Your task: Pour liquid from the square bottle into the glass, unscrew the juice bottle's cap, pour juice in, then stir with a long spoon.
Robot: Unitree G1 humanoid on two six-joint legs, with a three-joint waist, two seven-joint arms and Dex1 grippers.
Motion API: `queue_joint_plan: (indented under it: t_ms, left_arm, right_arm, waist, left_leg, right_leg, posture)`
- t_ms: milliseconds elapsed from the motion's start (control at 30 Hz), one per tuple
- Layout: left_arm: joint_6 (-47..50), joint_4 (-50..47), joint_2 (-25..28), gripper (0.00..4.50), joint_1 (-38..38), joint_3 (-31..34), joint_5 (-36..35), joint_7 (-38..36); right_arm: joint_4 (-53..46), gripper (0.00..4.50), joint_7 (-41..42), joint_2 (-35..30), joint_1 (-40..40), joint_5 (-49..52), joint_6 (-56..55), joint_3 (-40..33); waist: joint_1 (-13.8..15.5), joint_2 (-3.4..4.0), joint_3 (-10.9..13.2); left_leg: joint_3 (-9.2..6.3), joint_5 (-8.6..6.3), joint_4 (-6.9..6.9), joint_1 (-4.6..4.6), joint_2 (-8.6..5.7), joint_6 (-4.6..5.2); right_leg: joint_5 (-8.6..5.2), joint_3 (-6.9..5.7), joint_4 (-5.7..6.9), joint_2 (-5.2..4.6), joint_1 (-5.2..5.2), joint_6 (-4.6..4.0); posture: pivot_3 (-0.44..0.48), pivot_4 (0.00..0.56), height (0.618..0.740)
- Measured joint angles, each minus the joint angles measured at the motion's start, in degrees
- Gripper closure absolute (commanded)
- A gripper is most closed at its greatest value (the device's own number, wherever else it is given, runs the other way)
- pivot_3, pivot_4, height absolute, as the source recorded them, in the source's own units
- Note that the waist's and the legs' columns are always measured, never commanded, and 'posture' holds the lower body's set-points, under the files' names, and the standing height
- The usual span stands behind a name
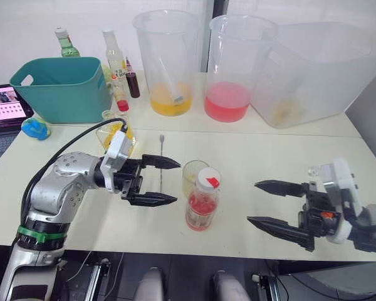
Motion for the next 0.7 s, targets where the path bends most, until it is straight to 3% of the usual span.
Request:
queue_joint_plan:
  t_ms: [367,700]
  left_arm:
    - [4.07,-0.55,-5.97,0.00,-6.45,-7.47,0.98,1.34]
    - [2.75,-0.42,-8.50,0.00,-7.00,-10.03,5.84,4.75]
  right_arm:
    - [-5.01,0.03,-5.72,-1.84,3.63,4.03,-0.13,-6.80]
    - [-6.20,0.03,-10.91,-1.85,4.32,2.70,-2.08,-6.71]
  waist:
    - [-0.20,-0.01,0.00]
    - [-0.25,-0.01,0.00]
  left_leg:
    - [-0.02,0.00,0.03,0.01,0.00,0.00]
    - [-0.03,0.00,0.02,0.02,-0.01,0.00]
  right_leg:
    - [0.00,0.01,-0.01,0.01,0.05,0.01]
    - [0.00,0.01,0.00,0.02,0.05,0.01]
  posture:
    - [0.000,0.150,0.728]
    - [0.000,0.150,0.728]
